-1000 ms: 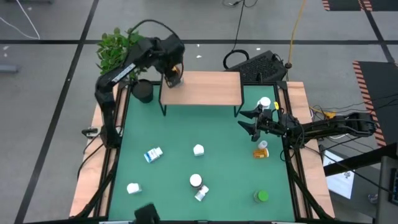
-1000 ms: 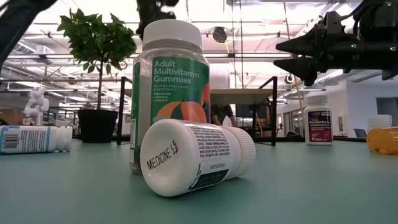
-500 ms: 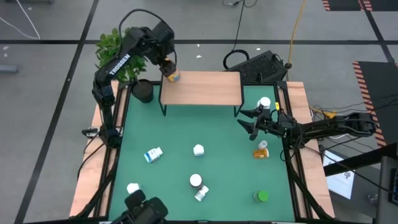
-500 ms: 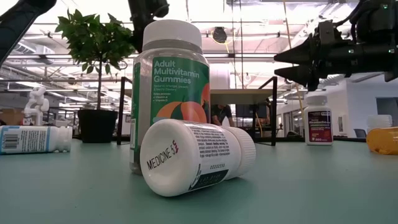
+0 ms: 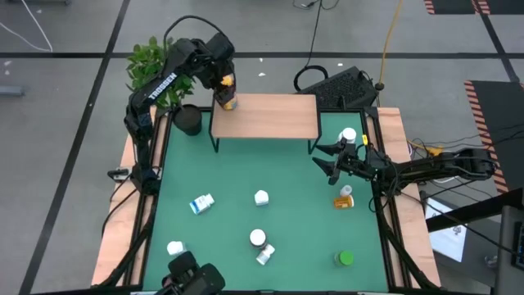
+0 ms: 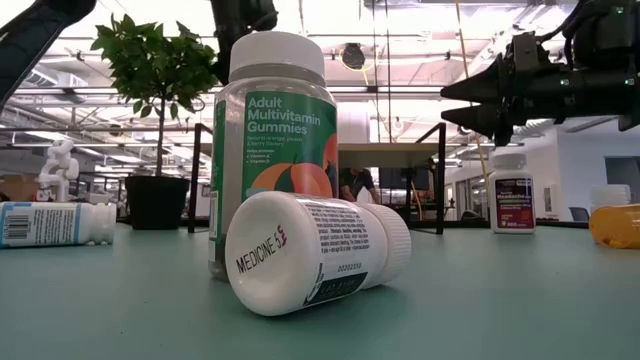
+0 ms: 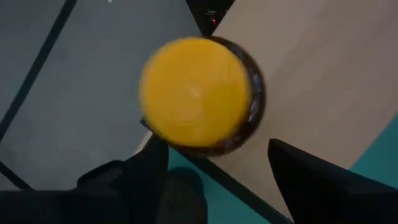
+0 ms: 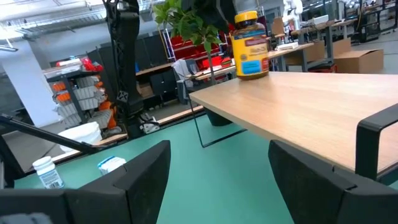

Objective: Pick and place medicine bottles onto shelf by color
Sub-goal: Put the yellow medicine bottle on the shelf, then put the green and orange medicine bottle on the shelf

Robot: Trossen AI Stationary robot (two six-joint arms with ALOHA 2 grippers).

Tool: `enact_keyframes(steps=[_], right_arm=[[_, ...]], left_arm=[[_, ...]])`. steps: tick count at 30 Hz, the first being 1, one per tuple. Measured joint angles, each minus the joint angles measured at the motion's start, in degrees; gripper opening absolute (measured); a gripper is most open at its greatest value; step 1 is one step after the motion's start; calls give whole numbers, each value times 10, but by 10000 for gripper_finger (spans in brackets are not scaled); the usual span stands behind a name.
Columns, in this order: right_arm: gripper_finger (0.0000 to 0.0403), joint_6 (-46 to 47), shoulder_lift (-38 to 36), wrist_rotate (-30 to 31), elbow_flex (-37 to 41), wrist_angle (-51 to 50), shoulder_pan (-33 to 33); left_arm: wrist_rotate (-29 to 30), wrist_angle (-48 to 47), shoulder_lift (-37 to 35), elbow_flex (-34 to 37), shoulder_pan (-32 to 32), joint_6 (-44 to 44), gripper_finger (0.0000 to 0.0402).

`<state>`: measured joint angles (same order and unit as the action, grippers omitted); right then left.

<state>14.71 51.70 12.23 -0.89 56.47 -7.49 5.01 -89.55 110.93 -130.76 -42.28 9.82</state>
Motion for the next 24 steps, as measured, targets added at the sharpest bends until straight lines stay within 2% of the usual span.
enact_keyframes(steps=[7,14,20,24], right_arm=[[267,-4,0,0,0,0,0],[267,-4,0,0,0,3,0],[267,-6,0,0,0,7,0],[267,-11,0,-1,0,23,0]], left_arm=[[7,4,-2,-2,1,2,314],[19,4,-18,-2,19,2,311],[82,-5,-76,-2,74,-36,310],[102,43,-130,-3,135,-49,310]])
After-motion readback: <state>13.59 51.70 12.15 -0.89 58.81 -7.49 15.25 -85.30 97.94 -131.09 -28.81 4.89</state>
